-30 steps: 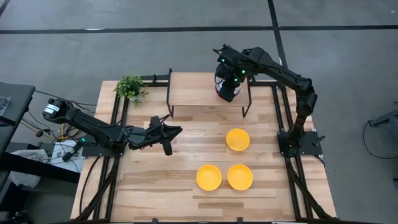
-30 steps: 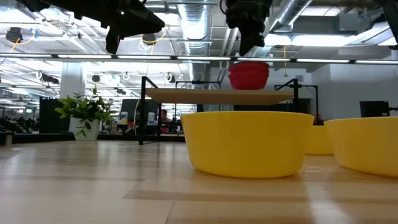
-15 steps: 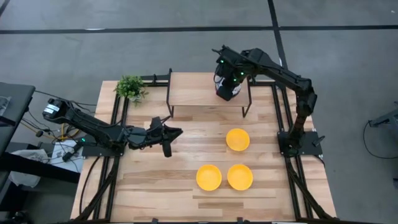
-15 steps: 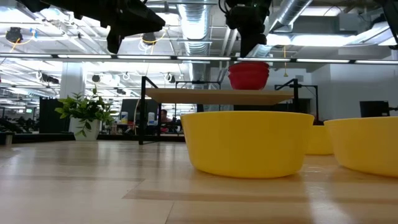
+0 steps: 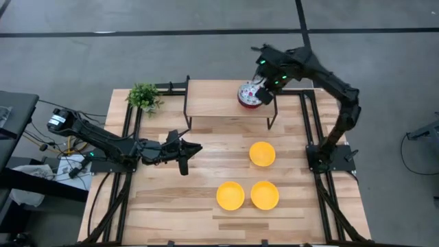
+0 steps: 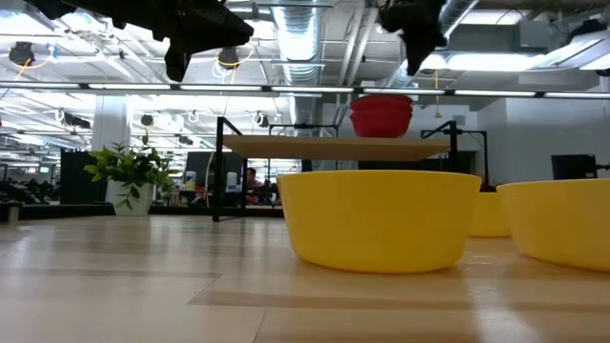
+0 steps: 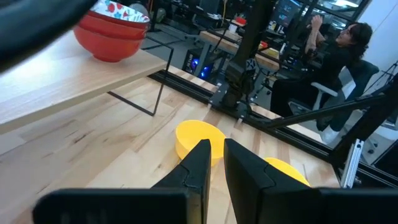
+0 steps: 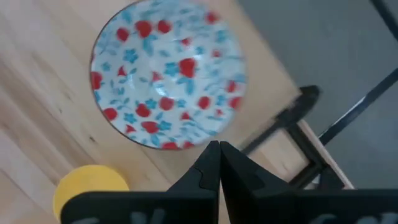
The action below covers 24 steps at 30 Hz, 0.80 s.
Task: Pick & Place Mini bowls
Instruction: Stack the white bowl on top of the white bowls on the shelf
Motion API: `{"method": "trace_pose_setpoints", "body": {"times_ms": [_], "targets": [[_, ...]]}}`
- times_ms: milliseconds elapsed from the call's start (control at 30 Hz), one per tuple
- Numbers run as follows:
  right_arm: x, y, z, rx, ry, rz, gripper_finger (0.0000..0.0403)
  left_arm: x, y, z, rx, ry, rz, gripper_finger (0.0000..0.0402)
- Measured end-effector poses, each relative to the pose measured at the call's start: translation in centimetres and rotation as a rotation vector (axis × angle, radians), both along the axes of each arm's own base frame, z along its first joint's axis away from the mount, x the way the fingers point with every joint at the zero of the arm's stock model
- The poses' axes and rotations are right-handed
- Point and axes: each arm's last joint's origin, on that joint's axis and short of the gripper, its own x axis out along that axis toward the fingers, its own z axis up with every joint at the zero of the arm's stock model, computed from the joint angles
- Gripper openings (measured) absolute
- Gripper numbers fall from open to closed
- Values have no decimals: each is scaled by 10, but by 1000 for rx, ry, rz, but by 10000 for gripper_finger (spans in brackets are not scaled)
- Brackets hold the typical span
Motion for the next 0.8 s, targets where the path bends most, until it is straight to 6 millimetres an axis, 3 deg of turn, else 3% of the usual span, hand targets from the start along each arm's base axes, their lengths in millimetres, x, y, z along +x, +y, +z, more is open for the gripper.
{"method": "trace_pose_setpoints", "body": {"times_ms": [167,333,433,600,800], "targets": [[-34,9,27,21,-140,-48,0,0,0,0,18,4,-1,44],[-60,33,46,36,-293,-59,0,0,0,0,20,5,-2,44],[-63,44,30,32,-359,-56,0,0,0,0,34,8,-4,44],[-74,56,-20,25,-454,-56,0,0,0,0,43,9,-5,44],[-90,54,-48,-89,-711,-18,0,0,1,1,41,4,-1,44]]}}
